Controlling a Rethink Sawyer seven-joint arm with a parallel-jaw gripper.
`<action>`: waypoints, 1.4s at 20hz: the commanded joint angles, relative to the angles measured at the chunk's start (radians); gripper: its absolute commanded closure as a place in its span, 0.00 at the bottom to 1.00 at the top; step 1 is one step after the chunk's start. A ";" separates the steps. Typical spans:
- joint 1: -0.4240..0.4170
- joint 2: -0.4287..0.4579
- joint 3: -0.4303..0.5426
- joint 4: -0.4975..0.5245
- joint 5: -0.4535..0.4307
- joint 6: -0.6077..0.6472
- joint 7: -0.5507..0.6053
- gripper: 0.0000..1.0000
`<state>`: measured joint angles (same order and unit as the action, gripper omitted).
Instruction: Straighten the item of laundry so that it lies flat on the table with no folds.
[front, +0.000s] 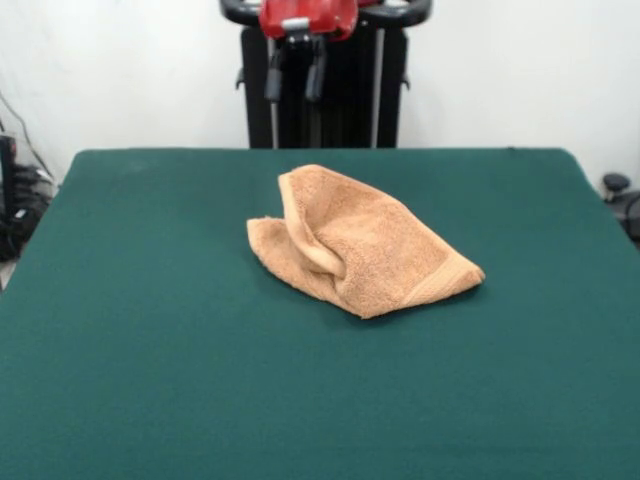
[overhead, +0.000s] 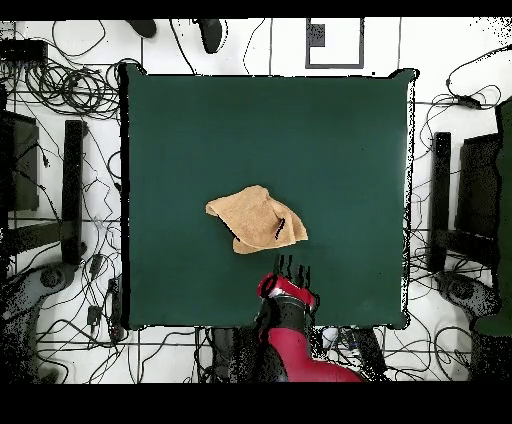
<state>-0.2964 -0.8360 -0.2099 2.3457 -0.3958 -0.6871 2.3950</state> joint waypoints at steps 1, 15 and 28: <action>0.066 -0.093 -0.048 0.080 0.161 0.228 0.115 0.00; 0.199 -0.246 -0.125 0.109 0.297 0.623 0.128 0.00; -0.139 -0.262 0.273 0.304 0.228 0.440 0.343 0.00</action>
<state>-0.3351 -1.1472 -0.1768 2.4941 -0.1458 -0.1325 2.3952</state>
